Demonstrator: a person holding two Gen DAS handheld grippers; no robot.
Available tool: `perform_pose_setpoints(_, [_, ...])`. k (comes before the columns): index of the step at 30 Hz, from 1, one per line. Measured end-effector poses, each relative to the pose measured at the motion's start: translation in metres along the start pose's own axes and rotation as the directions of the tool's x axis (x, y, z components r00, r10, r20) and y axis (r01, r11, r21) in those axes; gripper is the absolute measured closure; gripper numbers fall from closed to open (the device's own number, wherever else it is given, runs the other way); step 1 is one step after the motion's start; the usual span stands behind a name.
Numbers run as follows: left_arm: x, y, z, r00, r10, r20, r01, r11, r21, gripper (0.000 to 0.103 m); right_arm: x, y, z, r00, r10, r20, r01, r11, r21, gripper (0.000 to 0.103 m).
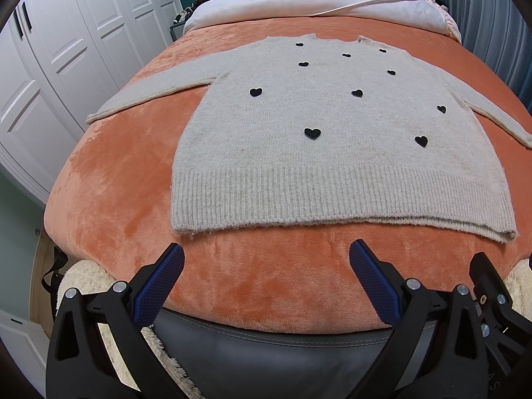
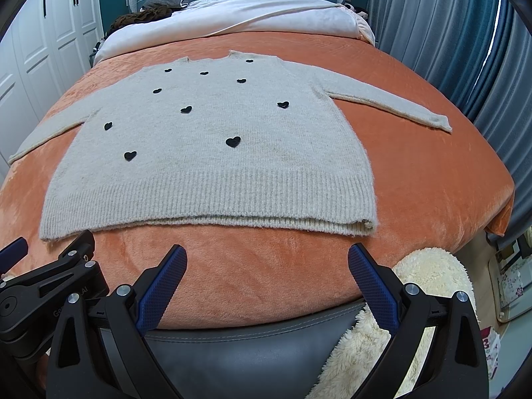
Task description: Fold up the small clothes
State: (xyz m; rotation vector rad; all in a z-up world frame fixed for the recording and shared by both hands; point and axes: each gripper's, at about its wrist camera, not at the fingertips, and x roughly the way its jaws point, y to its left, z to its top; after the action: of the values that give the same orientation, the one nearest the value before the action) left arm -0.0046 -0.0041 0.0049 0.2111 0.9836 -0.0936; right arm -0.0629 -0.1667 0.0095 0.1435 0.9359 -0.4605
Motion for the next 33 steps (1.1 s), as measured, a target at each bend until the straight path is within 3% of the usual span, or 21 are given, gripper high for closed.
perform_pose_setpoints(28, [0.002,-0.001,-0.002,1.0,0.011,-0.002,-0.011,1.0,0.002,0.007,0.003,-0.004,-0.002,1.0,0.003,-0.01,-0.003,1.0,0.005,0.006])
perform_pose_setpoints(31, [0.011,0.0,-0.005,1.0,-0.008,-0.027,0.008,1.0,-0.006,0.005,0.015,-0.004,-0.003,0.999,0.036,-0.037,-0.037,0.999,0.0,0.006])
perform_pose_setpoints(33, [0.018,0.003,-0.004,0.999,-0.032,-0.036,0.032,0.999,-0.013,0.005,0.027,-0.01,-0.001,0.991,0.116,-0.067,-0.116,0.993,0.007,0.007])
